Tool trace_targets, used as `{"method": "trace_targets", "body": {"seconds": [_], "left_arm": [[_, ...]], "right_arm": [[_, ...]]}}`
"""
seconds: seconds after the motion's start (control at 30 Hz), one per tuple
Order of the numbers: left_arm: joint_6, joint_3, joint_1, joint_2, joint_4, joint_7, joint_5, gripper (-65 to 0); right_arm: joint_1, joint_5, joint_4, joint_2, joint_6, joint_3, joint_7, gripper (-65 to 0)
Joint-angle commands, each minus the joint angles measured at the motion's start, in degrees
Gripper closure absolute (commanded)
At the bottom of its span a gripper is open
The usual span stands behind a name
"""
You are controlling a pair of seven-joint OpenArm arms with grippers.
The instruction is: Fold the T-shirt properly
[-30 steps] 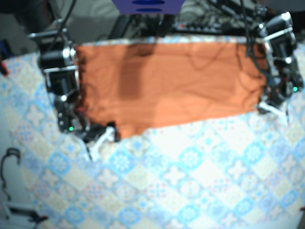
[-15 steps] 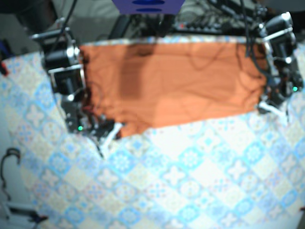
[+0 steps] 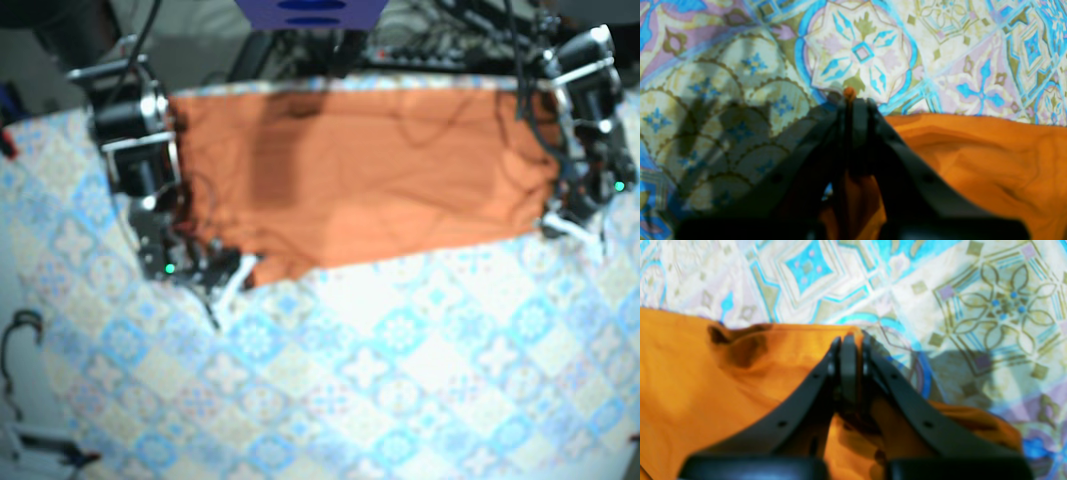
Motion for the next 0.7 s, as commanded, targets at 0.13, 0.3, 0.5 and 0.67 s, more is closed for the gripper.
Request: {"method": "trace_targets", "body": {"seconds": [0.13,0.3,0.5,0.67], "left_arm": [[-0.5,-0.1,-0.9,-1.3,1.1,-1.0,-0.7,0.0],[-0.6,-0.1,-0.8,-1.3,1.1,-1.0,-0.7,0.0],[-0.6,-0.1,-0.3,-1.3,1.1,-1.0,-0.7,0.0],[-0.6,-0.1,1.9,-1.3,5.3,-1.0,-0.7,0.0]], "right_arm": [[-0.3,0.6,6.4,1.7,0.2,0.3,0.8,0.0],[-3.0,0.7,11.2,3.2,0.2,0.5,0.8,0.0],[-7.9,0.7,19.5,3.2,0.2,5.7,0.1,0.0],[-10.9,0.7,24.4,3.2,0.2,8.7,-2.2,0.0]]}}
